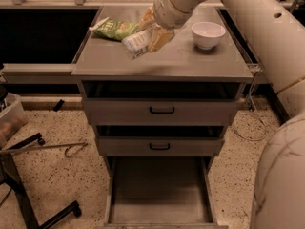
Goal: Pick blue plastic bottle from bottom drawer and place on counter
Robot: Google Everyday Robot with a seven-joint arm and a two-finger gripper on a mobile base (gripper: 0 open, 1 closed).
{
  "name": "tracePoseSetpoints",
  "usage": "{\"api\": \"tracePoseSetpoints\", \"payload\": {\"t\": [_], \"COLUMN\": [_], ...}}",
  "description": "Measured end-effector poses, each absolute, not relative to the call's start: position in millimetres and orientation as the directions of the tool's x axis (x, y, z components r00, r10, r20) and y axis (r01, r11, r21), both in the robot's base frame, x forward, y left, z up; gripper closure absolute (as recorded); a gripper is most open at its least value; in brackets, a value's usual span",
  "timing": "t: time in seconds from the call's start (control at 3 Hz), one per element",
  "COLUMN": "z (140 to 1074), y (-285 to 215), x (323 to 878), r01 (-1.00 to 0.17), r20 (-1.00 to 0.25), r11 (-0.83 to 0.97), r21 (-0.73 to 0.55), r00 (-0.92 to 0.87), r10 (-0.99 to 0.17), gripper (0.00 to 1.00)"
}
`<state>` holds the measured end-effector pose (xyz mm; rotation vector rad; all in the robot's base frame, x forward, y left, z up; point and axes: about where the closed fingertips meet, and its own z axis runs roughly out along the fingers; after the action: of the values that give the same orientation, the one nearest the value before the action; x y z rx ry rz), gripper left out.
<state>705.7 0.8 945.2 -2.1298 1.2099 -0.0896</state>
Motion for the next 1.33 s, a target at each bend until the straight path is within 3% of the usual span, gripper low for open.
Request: {"api": "tracePoseSetpoints", "payload": {"t": [0.67, 1.33], "z": [922.4, 877.2], "y": [13.9, 28.9], "x": [724.3, 742.9], "r01": [-0.765, -0.852], "r20": [-0.264, -0.282], "r11": [-0.282, -0.227], "r21": [-0.579, -0.472], "r00": [0.503, 0.390], "r10": [-0.823, -0.877], "gripper": [1.00, 1.00]}}
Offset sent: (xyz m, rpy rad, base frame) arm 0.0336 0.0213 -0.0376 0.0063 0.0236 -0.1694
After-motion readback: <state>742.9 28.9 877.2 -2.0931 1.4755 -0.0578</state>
